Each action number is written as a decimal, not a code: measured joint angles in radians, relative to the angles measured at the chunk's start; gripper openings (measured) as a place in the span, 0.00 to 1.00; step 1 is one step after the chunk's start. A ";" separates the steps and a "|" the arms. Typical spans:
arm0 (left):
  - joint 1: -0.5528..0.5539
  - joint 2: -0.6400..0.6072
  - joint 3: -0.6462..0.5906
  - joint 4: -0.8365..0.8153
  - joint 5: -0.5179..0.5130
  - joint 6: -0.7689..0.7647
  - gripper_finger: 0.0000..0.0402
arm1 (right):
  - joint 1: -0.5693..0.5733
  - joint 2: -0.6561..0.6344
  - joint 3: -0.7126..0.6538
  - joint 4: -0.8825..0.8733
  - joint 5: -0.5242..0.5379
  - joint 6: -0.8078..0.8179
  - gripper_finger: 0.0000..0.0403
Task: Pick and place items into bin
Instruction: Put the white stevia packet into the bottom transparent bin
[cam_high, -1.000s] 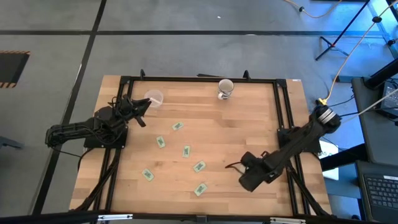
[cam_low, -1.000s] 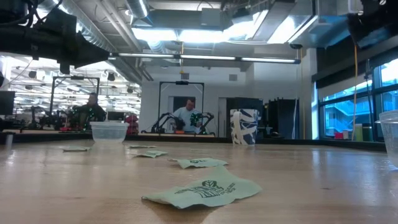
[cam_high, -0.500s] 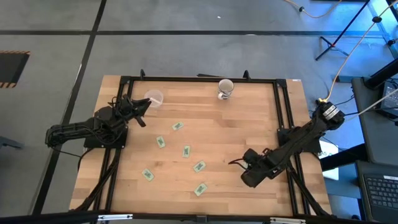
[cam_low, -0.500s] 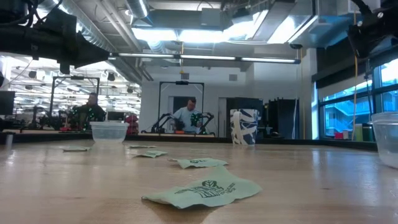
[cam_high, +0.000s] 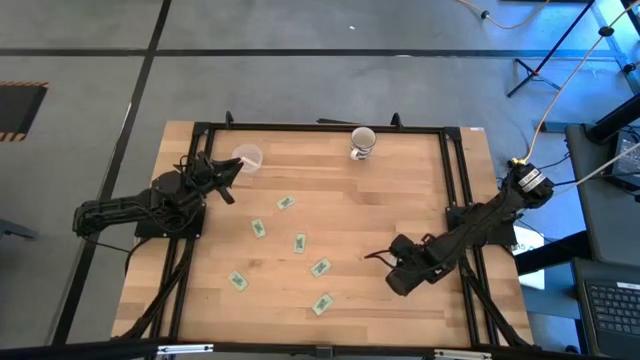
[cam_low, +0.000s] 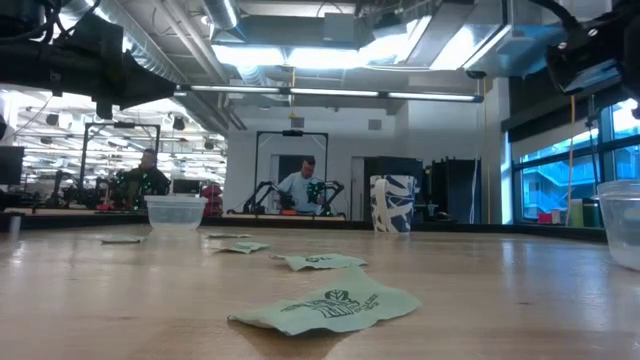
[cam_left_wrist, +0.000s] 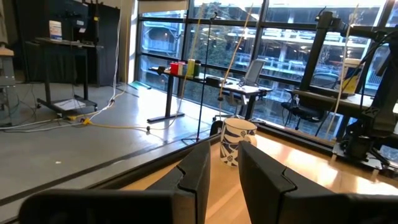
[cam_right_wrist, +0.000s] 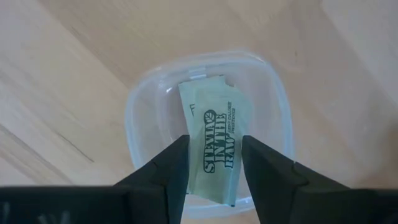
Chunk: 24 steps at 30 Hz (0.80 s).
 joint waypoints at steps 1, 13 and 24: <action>0.000 0.000 0.000 0.000 0.000 0.000 0.19 | 0.000 0.000 0.000 0.000 0.000 -0.002 0.38; 0.000 0.000 0.000 0.000 0.000 0.000 0.19 | -0.020 0.000 0.000 -0.010 -0.036 -0.004 0.59; 0.000 0.000 0.000 0.000 0.000 0.000 0.19 | -0.021 0.001 0.234 -0.260 0.050 0.045 0.61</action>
